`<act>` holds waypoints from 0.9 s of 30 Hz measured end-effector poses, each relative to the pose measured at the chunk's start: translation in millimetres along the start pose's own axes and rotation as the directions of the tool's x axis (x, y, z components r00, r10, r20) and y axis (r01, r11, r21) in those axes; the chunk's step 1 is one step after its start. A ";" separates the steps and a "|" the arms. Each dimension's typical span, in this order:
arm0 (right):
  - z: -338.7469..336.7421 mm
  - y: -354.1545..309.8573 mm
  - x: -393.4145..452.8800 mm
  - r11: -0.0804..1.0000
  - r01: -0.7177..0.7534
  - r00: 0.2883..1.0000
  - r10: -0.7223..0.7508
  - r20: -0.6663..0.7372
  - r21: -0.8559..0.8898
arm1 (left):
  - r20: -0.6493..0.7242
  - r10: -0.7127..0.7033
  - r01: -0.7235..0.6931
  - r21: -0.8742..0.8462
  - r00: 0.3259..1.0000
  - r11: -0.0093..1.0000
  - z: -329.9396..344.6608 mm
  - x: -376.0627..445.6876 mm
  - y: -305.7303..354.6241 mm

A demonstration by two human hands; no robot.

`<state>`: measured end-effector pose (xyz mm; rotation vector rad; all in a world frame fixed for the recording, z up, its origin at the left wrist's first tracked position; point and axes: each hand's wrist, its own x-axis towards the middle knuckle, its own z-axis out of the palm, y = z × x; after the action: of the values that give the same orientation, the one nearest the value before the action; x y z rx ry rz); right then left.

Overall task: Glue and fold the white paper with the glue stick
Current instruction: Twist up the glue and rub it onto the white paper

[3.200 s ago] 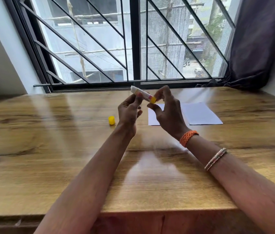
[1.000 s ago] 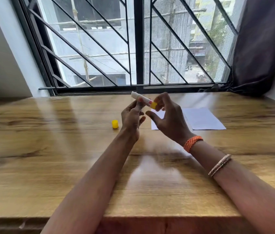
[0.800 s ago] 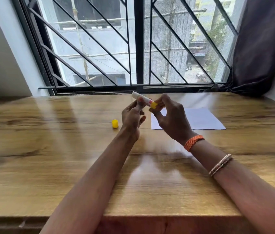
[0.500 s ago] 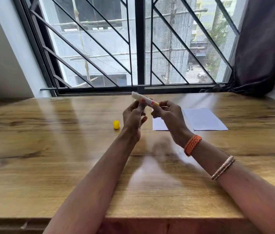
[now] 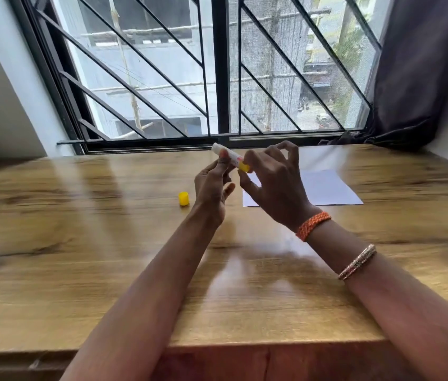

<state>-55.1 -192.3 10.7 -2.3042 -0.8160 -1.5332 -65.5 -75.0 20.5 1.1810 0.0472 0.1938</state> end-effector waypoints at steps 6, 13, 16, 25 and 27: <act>-4.2 -14.4 6.5 0.542 -0.555 0.816 0.502 0.287 0.631 | 0.098 -0.018 0.024 -0.055 0.995 0.998 -4.1 3.3 -1.4; -1.3 -1.5 -1.7 0.985 -0.153 0.988 0.150 0.039 0.076 | 0.017 -0.015 0.015 -0.022 1.000 1.000 -2.4 3.6 -3.8; -2.2 -1.3 -0.4 0.983 -0.159 0.987 0.155 0.042 0.092 | 0.051 -0.009 0.012 -0.054 0.999 0.998 -2.8 4.3 -5.2; -5.3 -0.9 6.8 0.251 -0.694 0.684 0.522 0.509 0.675 | 0.113 0.023 -0.014 -0.078 0.993 0.997 -2.7 2.3 -4.5; -7.0 -3.6 6.6 0.193 -0.688 0.681 0.505 0.530 0.699 | 0.120 0.033 -0.022 -0.088 0.992 0.996 -3.0 2.7 -4.8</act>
<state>-60.7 -190.8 19.2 -1.5755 -0.4120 -0.3183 -62.7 -73.6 15.1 1.1056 -0.0839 0.1461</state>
